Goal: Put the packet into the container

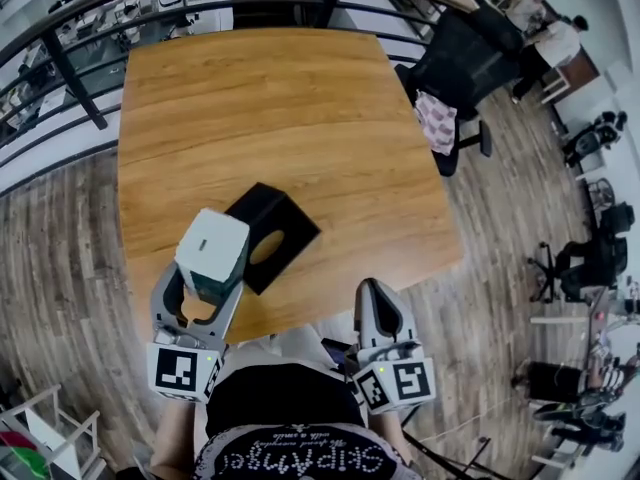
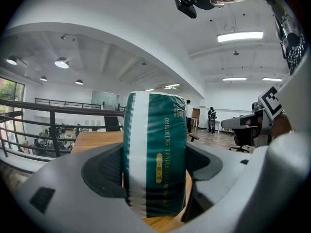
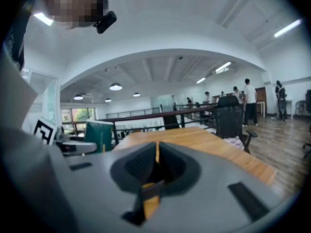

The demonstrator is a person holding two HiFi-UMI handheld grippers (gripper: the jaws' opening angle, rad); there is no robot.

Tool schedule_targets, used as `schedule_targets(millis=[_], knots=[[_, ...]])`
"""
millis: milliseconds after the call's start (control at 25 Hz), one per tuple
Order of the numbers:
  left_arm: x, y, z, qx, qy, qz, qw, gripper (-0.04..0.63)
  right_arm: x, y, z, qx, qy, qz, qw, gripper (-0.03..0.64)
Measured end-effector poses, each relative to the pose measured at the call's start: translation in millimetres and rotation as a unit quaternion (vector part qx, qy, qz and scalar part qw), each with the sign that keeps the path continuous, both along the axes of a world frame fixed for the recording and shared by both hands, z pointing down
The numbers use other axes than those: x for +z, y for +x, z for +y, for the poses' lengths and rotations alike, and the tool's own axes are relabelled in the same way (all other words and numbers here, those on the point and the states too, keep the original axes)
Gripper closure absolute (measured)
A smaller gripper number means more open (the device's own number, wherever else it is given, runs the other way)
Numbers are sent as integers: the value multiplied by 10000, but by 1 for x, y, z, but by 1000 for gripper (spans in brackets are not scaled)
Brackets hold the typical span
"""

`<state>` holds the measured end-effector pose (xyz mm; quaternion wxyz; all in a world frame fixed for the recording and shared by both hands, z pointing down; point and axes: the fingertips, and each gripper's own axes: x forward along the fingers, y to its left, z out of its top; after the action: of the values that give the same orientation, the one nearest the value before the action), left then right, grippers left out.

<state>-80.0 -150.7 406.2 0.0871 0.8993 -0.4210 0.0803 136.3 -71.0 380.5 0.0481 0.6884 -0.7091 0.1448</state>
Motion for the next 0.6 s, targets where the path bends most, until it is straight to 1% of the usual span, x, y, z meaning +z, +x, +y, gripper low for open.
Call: schedule_targets(millis=[280, 600], knots=[[1, -10, -5, -233, -20, -97, 9997, 218, 0, -4, -19, -235, 35, -40, 9997, 578], [-5, -9, -7, -603, 70, -161, 9980, 218, 1, 3, -33, -606, 68, -83, 9981, 578]])
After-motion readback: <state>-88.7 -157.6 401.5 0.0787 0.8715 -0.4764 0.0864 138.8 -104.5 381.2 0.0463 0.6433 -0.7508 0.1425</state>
